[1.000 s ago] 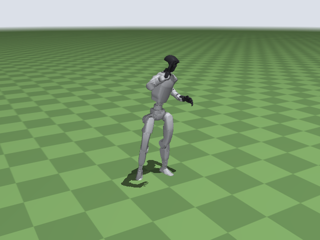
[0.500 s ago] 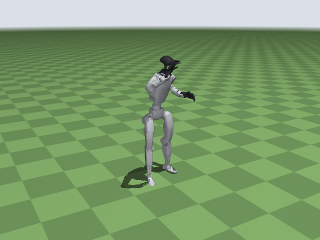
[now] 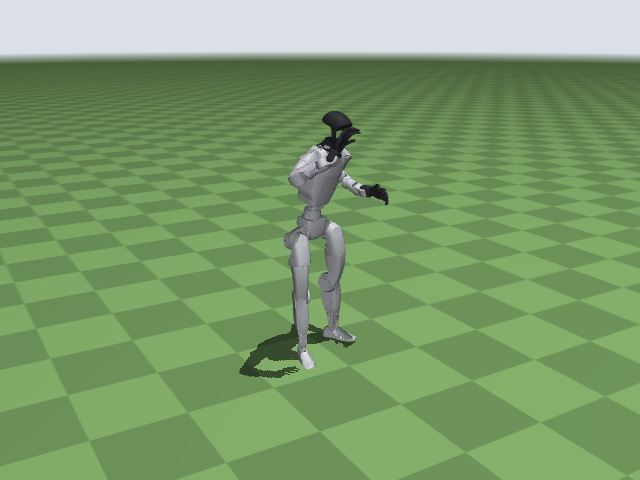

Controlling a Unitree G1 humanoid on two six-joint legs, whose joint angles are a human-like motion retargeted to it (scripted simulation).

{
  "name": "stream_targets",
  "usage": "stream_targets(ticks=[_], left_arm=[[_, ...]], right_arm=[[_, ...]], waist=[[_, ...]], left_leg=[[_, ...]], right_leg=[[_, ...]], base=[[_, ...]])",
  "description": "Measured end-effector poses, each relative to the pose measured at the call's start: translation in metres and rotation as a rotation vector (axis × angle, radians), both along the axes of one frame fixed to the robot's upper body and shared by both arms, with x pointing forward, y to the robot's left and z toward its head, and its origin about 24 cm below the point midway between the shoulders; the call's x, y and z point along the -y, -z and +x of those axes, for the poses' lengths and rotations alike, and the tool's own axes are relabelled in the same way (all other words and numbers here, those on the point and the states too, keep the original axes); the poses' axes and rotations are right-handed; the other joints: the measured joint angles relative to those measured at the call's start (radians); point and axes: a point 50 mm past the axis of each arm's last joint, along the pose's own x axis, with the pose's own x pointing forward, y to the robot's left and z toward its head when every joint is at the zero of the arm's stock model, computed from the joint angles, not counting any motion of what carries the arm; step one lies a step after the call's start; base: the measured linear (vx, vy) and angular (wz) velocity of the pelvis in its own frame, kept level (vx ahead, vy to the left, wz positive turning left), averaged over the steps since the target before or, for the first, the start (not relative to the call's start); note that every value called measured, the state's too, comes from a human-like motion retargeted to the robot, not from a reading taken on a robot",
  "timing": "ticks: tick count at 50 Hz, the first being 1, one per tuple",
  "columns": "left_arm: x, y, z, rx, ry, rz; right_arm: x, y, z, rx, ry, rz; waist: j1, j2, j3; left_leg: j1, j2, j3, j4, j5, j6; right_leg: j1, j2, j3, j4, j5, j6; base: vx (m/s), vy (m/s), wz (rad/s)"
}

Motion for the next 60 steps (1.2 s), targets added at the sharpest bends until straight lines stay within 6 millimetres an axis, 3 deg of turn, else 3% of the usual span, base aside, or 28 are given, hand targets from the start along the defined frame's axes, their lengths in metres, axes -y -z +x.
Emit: stream_targets(ticks=[2, 3, 5, 10, 12, 15, 18, 20, 24, 25, 26, 28, 30, 33, 35, 37, 39, 40, 41, 43, 45, 47, 48, 51, 55, 57, 60], left_arm=[[-0.003, 0.004, -0.008, -0.025, -0.025, 0.004], [-0.005, 0.007, -0.011, -0.039, -0.033, 0.005], [-0.005, 0.009, -0.013, -0.060, -0.026, 0.023], [-0.007, -0.002, -0.001, -0.031, 0.071, 0.139], [-0.003, -0.001, 0.001, -0.013, 0.084, 0.130], [-0.002, -0.006, 0.000, 0.040, 0.072, 0.112], [0.001, -0.009, 0.004, 0.085, 0.023, 0.036], [0.005, -0.009, 0.004, 0.101, 0.000, 0.013], [-0.003, -0.008, -0.007, 0.068, -0.038, 0.038], [-0.006, -0.009, -0.006, 0.066, -0.045, 0.046], [-0.007, -0.007, -0.008, 0.047, -0.042, 0.056], [-0.008, -0.004, -0.011, 0.011, -0.019, 0.088], [-0.007, -0.008, -0.006, -0.005, 0.039, 0.148], [-0.012, -0.014, 0.000, -0.002, 0.081, 0.221], [-0.011, -0.011, 0.001, 0.012, 0.072, 0.177], [-0.003, -0.006, 0.006, 0.020, 0.069, 0.103], [0.002, -0.004, 0.006, 0.045, 0.043, 0.066], [0.004, -0.005, 0.007, 0.064, 0.024, 0.066], [0.006, -0.003, 0.007, 0.071, 0.003, 0.040], [0.005, -0.004, 0.008, 0.091, -0.040, -0.010], [0.001, -0.004, 0.001, 0.089, -0.063, -0.025], [-0.001, -0.001, -0.006, 0.064, -0.065, -0.025], [-0.002, 0.001, -0.009, 0.045, -0.061, -0.016], [-0.002, 0.003, -0.011, -0.007, 0.000, 0.062], [-0.004, -0.007, -0.003, -0.009, 0.093, 0.174], [-0.003, -0.005, -0.002, -0.001, 0.091, 0.135], [0.002, -0.003, -0.002, 0.021, 0.083, 0.106]], right_arm=[[0.002, 0.023, -0.005, -0.071, -0.016, 0.002], [0.003, 0.023, -0.007, -0.067, 0.004, -0.004], [0.007, 0.005, -0.011, 0.012, 0.092, -0.022], [0.025, -0.116, -0.007, 0.343, 0.341, 0.083], [0.009, -0.161, -0.001, 0.350, 0.303, 0.157], [0.004, -0.188, -0.012, 0.379, 0.350, 0.171], [-0.005, -0.169, -0.020, 0.442, 0.284, 0.063], [-0.009, -0.136, -0.024, 0.417, 0.224, -0.031], [-0.012, -0.040, -0.015, 0.145, 0.095, -0.139], [-0.012, -0.025, -0.022, 0.116, 0.084, -0.159], [-0.014, -0.024, -0.026, 0.127, 0.090, -0.173], [-0.016, -0.033, -0.039, 0.207, 0.129, -0.185], [-0.009, -0.060, -0.055, 0.346, 0.211, -0.144], [0.000, -0.123, -0.048, 0.472, 0.231, 0.009], [-0.015, -0.169, -0.038, 0.488, 0.232, 0.073], [-0.023, -0.180, -0.026, 0.394, 0.140, 0.124], [-0.022, -0.177, -0.023, 0.398, 0.148, 0.123], [-0.019, -0.171, -0.024, 0.428, 0.164, 0.112], [-0.018, -0.149, -0.016, 0.389, 0.115, 0.099], [-0.012, -0.097, -0.004, 0.305, 0.037, 0.076], [0.000, -0.042, -0.001, 0.175, -0.011, 0.071], [0.003, -0.015, -0.002, 0.094, -0.015, 0.053], [0.004, -0.012, -0.003, 0.094, 0.004, 0.044], [0.011, -0.039, -0.018, 0.230, 0.117, 0.036], [0.022, -0.122, -0.033, 0.454, 0.231, 0.129], [0.015, -0.160, -0.027, 0.456, 0.218, 0.201], [0.008, -0.185, -0.030, 0.418, 0.160, 0.260]], waist=[[0.005, 0.002, 0.005], [0.012, 0.002, 0.004], [0.035, -0.006, -0.001], [0.092, -0.039, -0.018], [0.085, -0.017, -0.030], [0.120, -0.029, -0.098], [0.105, -0.014, -0.090], [0.103, 0.012, -0.067], [0.047, 0.031, -0.019], [0.016, 0.033, 0.010], [0.020, 0.029, 0.006], [0.036, 0.013, -0.006], [0.066, -0.017, -0.014], [0.063, -0.060, -0.034], [0.035, -0.041, -0.053], [0.045, -0.027, -0.066], [0.078, -0.018, -0.103], [0.081, -0.010, -0.099], [0.087, 0.002, -0.081], [0.054, 0.023, -0.019], [0.040, 0.017, 0.000], [0.038, 0.016, 0.004], [0.040, 0.013, 0.002], [0.060, -0.009, -0.010], [0.070, -0.046, -0.027], [0.050, -0.040, -0.042], [0.051, -0.024, -0.045]], left_leg=[[-0.001, 0.001, -0.011, 0.000, -0.011, 0.012], [-0.002, 0.000, -0.012, 0.000, -0.015, 0.016], [-0.001, -0.002, -0.007, 0.000, -0.020, 0.018], [0.003, -0.005, 0.052, 0.000, -0.014, -0.032], [-0.006, -0.006, 0.072, 0.000, -0.003, -0.054], [-0.097, -0.021, 0.125, 0.000, 0.024, -0.060], [-0.116, -0.027, 0.109, 0.000, 0.030, -0.060], [-0.098, -0.023, 0.096, 0.000, 0.021, -0.060], [-0.015, 0.000, 0.058, 0.000, -0.013, -0.054], [0.000, -0.002, 0.028, 0.000, -0.017, -0.045], [0.002, -0.003, 0.032, 0.000, -0.022, -0.037], [0.004, -0.003, 0.044, 0.000, -0.029, -0.025], [0.006, -0.004, 0.061, 0.000, -0.031, -0.026], [0.011, -0.004, 0.094, 0.000, -0.021, -0.054], [-0.002, -0.017, 0.107, 0.000, -0.007, -0.059], [-0.016, -0.025, 0.124, 0.000, 0.004, -0.059], [-0.055, -0.027, 0.159, 0.000, 0.009, -0.060], [-0.058, -0.030, 0.158, 0.000, 0.010, -0.060], [-0.034, -0.026, 0.160, 0.001, 0.003, -0.060], [0.019, -0.016, 0.128, 0.018, -0.020, -0.059], [0.036, -0.010, 0.117, 0.027, -0.039, -0.046], [0.040, -0.008, 0.116, 0.028, -0.049, -0.030], [0.041, -0.007, 0.117, 0.026, -0.053, -0.023], [0.040, -0.005, 0.124, 0.019, -0.052, -0.018], [0.032, -0.005, 0.136, 0.015, -0.036, -0.049], [0.022, -0.011, 0.137, 0.013, -0.024, -0.058], [0.004, -0.026, 0.135, 0.014, -0.014, -0.059]], right_leg=[[-0.002, -0.006, -0.005, 0.014, -0.007, 0.000], [-0.005, -0.008, -0.002, 0.019, -0.008, 0.000], [-0.014, -0.012, 0.008, 0.026, -0.007, 0.000], [-0.034, 0.001, 0.054, 0.006, 0.016, 0.000], [-0.044, 0.010, 0.062, -0.016, 0.035, 0.000], [-0.137, 0.024, 0.101, -0.070, 0.096, 0.000], [-0.141, 0.019, 0.086, -0.084, 0.104, 0.000], [-0.117, 0.017, 0.078, -0.081, 0.093, 0.000], [-0.034, 0.015, 0.054, -0.040, 0.040, 0.000], [-0.011, 0.005, 0.029, -0.023, 0.024, 0.000], [-0.015, 0.002, 0.034, -0.015, 0.023, 0.000], [-0.025, 0.001, 0.049, -0.003, 0.024, 0.000], [-0.038, 0.003, 0.064, 0.006, 0.027, 0.000], [-0.047, 0.011, 0.086, 0.000, 0.041, 0.000], [-0.058, 0.009, 0.092, -0.017, 0.061, 0.000], [-0.071, 0.012, 0.106, -0.040, 0.082, 0.000], [-0.116, 0.021, 0.139, -0.065, 0.106, 0.000], [-0.116, 0.019, 0.140, -0.068, 0.106, 0.000], [-0.094, 0.022, 0.145, -0.068, 0.099, 0.000], [-0.024, 0.017, 0.119, -0.056, 0.070, 0.000], [-0.004, 0.015, 0.114, -0.043, 0.053, 0.000], [-0.007, 0.015, 0.116, -0.029, 0.045, 0.000], [-0.011, 0.016, 0.118, -0.023, 0.043, 0.000], [-0.025, 0.019, 0.123, -0.010, 0.044, 0.000], [-0.038, 0.023, 0.122, -0.010, 0.056, 0.000], [-0.043, 0.021, 0.117, -0.023, 0.069, 0.000], [-0.050, 0.012, 0.113, -0.040, 0.089, 0.000]], base=[[0.03, 0.07, 0.26], [0.01, 0.07, 0.01], [-0.02, 0.06, -0.22], [-0.07, 0.00, -0.53], [-0.12, -0.03, -0.38], [-0.15, 0.05, -0.58], [-0.02, 0.05, 0.10], [0.11, 0.06, 0.24], [0.16, 0.04, 0.41], [0.08, 0.05, 0.72], [0.07, 0.06, 0.31], [0.05, 0.05, -0.32], [0.01, 0.00, -0.43], [-0.03, -0.03, -0.46], [-0.08, 0.02, -0.29], [-0.05, 0.04, -0.53], [0.01, 0.06, -0.66], [0.06, 0.06, -0.20], [0.09, 0.04, 0.00], [0.12, 0.01, 0.45], [0.09, 0.03, 0.31], [0.03, 0.02, -0.01], [0.00, 0.00, 0.00], [0.00, 0.00, 0.00], [0.00, 0.00, 0.00], [-0.03, 0.01, 0.03], [-0.05, 0.06, 0.08]])
